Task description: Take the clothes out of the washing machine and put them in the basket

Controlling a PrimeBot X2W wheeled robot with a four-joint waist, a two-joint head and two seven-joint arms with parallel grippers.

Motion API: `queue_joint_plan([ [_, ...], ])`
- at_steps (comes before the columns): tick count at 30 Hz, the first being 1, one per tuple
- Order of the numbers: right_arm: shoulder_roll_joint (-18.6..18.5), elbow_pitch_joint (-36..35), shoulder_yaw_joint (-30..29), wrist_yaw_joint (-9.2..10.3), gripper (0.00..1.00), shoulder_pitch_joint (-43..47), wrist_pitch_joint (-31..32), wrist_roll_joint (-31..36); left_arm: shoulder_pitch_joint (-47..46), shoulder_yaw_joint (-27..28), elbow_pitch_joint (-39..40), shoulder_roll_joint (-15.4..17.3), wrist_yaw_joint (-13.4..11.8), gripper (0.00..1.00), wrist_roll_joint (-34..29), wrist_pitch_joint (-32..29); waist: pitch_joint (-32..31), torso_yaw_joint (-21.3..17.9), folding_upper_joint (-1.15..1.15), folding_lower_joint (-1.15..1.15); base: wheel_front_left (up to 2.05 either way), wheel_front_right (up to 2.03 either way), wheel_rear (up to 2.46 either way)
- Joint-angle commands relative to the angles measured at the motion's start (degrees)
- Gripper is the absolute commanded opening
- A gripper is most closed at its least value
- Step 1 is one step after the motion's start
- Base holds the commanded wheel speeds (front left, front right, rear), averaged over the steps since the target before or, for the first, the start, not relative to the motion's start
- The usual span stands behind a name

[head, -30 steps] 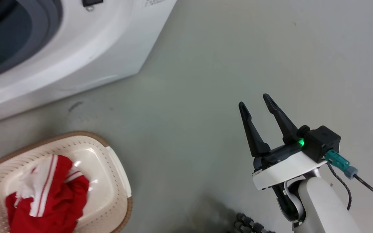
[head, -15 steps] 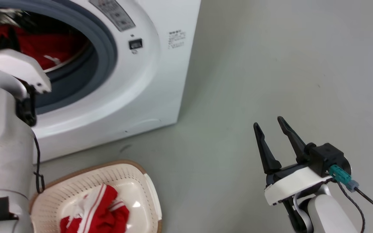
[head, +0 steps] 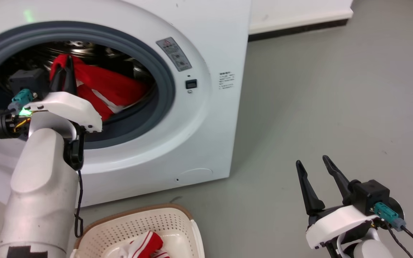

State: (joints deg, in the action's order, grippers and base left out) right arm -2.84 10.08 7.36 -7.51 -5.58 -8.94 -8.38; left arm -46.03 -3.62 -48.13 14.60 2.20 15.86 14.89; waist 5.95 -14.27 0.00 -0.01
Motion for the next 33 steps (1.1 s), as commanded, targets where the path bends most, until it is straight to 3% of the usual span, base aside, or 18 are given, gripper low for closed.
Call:
queue_joint_plan([
  [1,-0.1,-0.7,-0.3,0.04,1.0,0.8,0.3,0.4,1.4,-0.3,2.0,-0.1,0.3,0.0,-0.3,0.4,-2.0,2.0,0.0,0.01,0.0,0.0,0.0],
  [11,-0.1,-3.9,-1.3,0.04,1.0,4.4,2.9,1.3,10.5,-1.6,26.7,-1.2,0.5,0.0,-1.0,0.2,-5.0,6.3,0.0,0.01,0.0,0.0,0.0],
  [18,-0.1,-5.2,-1.1,0.04,1.0,5.4,3.8,1.2,20.2,-2.2,48.0,-1.3,-2.1,0.0,-0.7,-4.7,-5.5,8.3,0.0,0.01,0.0,0.0,0.0],
  [22,-0.1,-6.0,-1.0,0.04,1.0,5.3,4.1,1.2,28.3,-2.3,56.1,-2.0,-4.0,0.0,0.1,-7.6,-4.6,9.0,0.0,0.01,0.0,0.0,0.0],
  [27,-0.1,-6.6,-1.5,0.04,1.0,4.4,4.0,1.6,39.2,-2.7,58.2,-4.8,-6.2,0.0,3.1,-10.1,-2.7,9.9,0.0,0.01,0.0,0.0,0.0],
  [33,0.0,-6.9,-1.7,0.03,1.0,3.4,4.3,1.8,47.7,-4.6,48.0,-8.1,-6.7,0.0,6.3,-9.6,-0.4,11.6,0.0,0.01,0.0,0.0,0.0],
])
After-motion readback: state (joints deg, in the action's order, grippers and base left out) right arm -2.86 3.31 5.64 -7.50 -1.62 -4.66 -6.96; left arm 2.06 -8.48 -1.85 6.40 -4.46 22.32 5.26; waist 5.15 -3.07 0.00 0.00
